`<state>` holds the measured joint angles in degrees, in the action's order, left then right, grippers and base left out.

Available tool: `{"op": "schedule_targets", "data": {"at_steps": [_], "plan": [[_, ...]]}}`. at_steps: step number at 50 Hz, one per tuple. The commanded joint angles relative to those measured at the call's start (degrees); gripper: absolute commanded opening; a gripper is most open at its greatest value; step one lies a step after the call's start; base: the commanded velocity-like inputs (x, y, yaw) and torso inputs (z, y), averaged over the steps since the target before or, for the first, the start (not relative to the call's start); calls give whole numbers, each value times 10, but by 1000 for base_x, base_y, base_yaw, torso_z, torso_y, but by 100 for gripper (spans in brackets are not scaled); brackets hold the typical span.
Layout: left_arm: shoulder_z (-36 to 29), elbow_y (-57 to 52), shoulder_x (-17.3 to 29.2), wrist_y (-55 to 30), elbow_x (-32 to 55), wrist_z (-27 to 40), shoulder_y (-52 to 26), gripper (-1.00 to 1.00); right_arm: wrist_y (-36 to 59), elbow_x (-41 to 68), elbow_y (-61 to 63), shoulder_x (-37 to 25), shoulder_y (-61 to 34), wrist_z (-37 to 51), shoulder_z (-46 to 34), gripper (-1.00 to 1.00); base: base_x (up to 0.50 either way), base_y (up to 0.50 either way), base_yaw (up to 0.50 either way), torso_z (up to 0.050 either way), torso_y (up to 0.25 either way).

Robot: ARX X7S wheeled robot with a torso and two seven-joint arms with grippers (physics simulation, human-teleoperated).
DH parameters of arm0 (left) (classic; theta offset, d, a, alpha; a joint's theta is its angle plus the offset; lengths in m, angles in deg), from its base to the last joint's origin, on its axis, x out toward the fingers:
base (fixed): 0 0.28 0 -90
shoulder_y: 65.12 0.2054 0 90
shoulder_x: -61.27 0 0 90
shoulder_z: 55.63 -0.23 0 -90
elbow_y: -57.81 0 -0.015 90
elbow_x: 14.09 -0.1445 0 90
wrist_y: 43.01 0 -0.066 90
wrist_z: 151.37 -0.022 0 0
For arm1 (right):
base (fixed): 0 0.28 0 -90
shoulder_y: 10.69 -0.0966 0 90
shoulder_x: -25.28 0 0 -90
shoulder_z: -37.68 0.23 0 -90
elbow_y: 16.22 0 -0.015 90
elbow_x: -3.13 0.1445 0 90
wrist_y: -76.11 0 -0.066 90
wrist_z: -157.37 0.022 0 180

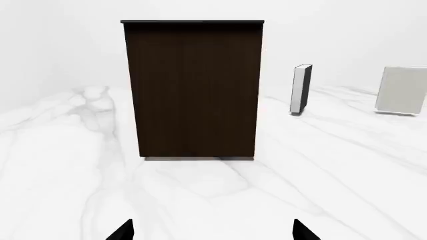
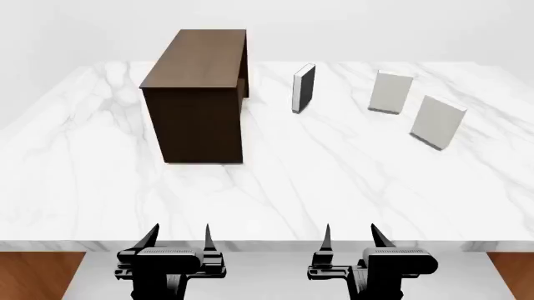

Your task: Pick up the book on the right and place it under the cabinet shelf.

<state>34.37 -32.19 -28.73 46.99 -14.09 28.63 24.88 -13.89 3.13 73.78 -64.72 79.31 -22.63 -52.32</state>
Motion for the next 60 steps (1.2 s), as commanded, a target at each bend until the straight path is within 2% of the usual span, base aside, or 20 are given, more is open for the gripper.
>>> {"op": "schedule_targets", "data": {"at_steps": [1,3,10,15,21,27,36,45,56,60], "plan": [[-13,-1,9,-6,9,9,-5,100,10,21,3,-9,-6,5,-8,100,0,0,0,0,0],[-22,-10,13,-22,15,13,-11,100,18,64,8,-11,-14,-3,-2,100,0,0,0,0,0],[-33,-131,34,-143,34,15,-19,100,108,75,70,-30,-47,22,-12,100,0,0,0,0,0],[-22,-244,48,-266,62,20,-51,100,227,75,175,-57,-74,18,-35,100,0,0,0,0,0],[-10,-328,61,-390,88,28,-110,100,361,80,279,-80,-131,32,-34,100,0,0,0,0,0],[2,-385,69,-530,112,41,-211,100,516,107,369,-99,-216,38,-11,100,0,0,0,0,0],[6,-376,68,-629,128,55,-340,100,661,124,413,-126,-343,41,-6,100,0,0,0,0,0],[-8,-364,79,-679,136,55,-419,100,709,133,395,-135,-419,37,0,100,0,0,0,0,0],[3,-341,67,-780,149,70,-555,100,822,154,396,-137,-565,32,8,100,0,0,0,0,0],[-12,-328,68,-814,146,80,-598,100,856,157,391,-137,-619,34,10,100,0,0,0,-25,42]]}}
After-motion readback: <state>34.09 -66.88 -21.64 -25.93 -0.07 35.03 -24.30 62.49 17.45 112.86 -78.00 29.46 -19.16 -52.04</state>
